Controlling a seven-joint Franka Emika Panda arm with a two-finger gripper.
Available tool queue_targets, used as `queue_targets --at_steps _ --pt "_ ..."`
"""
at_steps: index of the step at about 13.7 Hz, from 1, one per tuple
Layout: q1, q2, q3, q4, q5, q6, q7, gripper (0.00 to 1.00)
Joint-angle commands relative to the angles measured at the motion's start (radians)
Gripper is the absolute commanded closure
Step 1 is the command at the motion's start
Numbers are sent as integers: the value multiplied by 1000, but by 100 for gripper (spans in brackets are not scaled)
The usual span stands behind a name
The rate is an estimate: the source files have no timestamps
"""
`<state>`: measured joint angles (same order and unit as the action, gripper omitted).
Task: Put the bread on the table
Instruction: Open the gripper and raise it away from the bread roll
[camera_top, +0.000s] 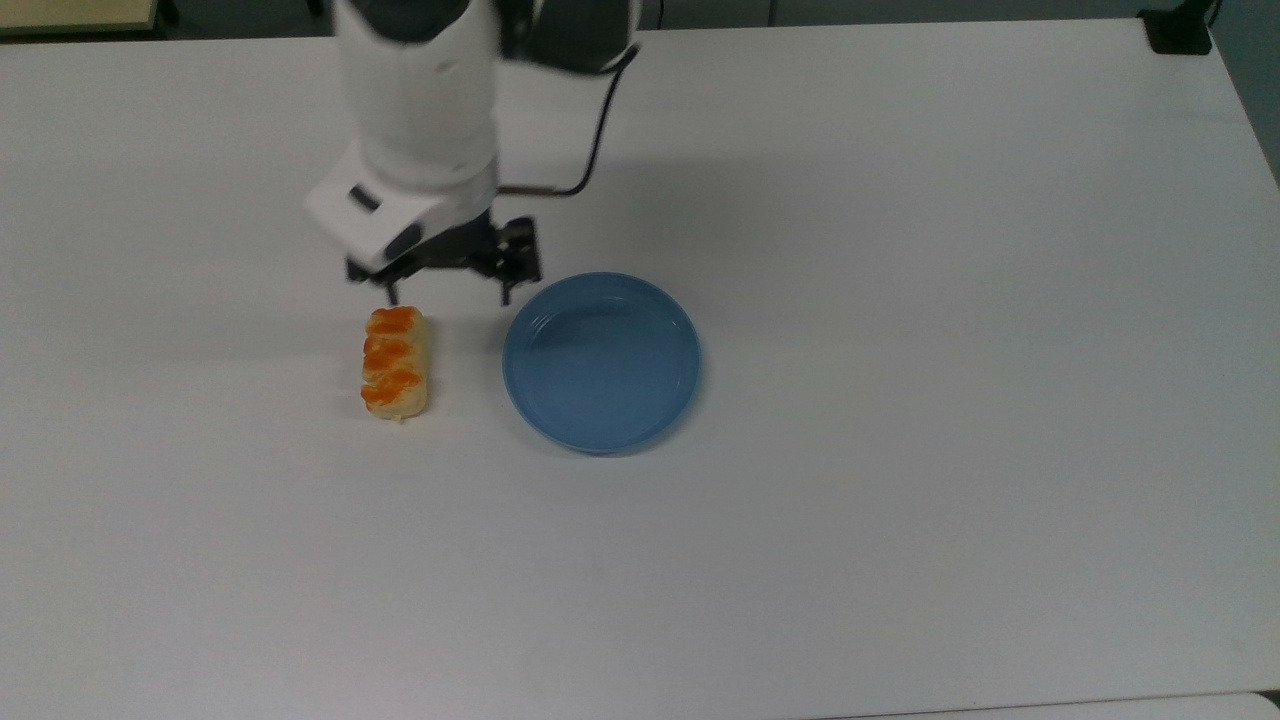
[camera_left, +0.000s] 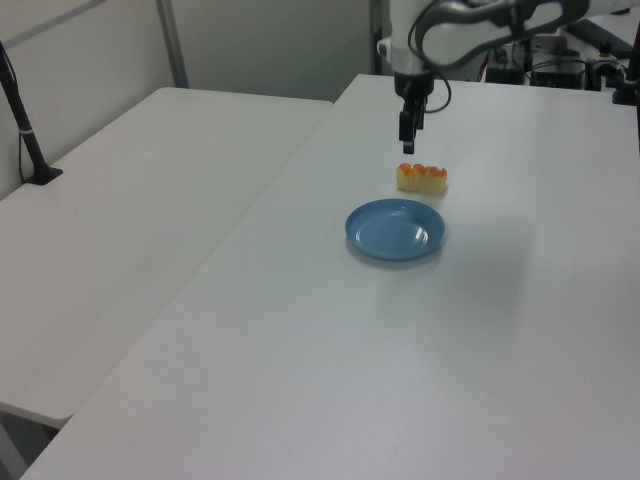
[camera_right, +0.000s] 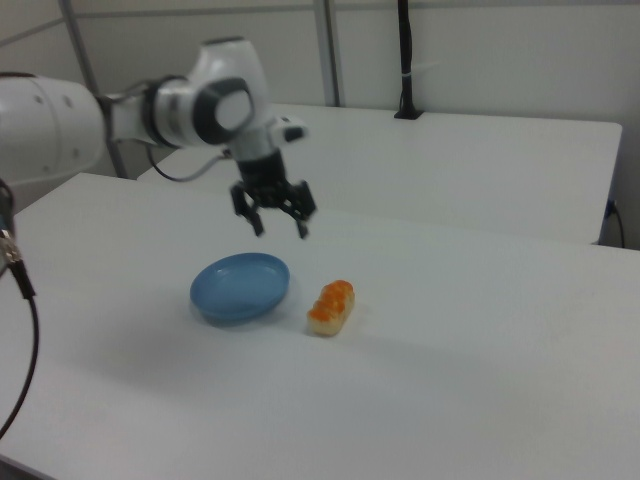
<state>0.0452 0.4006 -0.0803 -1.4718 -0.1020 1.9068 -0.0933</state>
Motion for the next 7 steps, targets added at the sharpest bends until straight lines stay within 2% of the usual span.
queue_targets --at_steps 1,3,7 --pt "113 -140 -12 -38 -10 -130 165 0" --pt "124 -199 -10 -45 -1 -199 228 0" --pt "110 -318 -9 -94 8 -292 222 0"
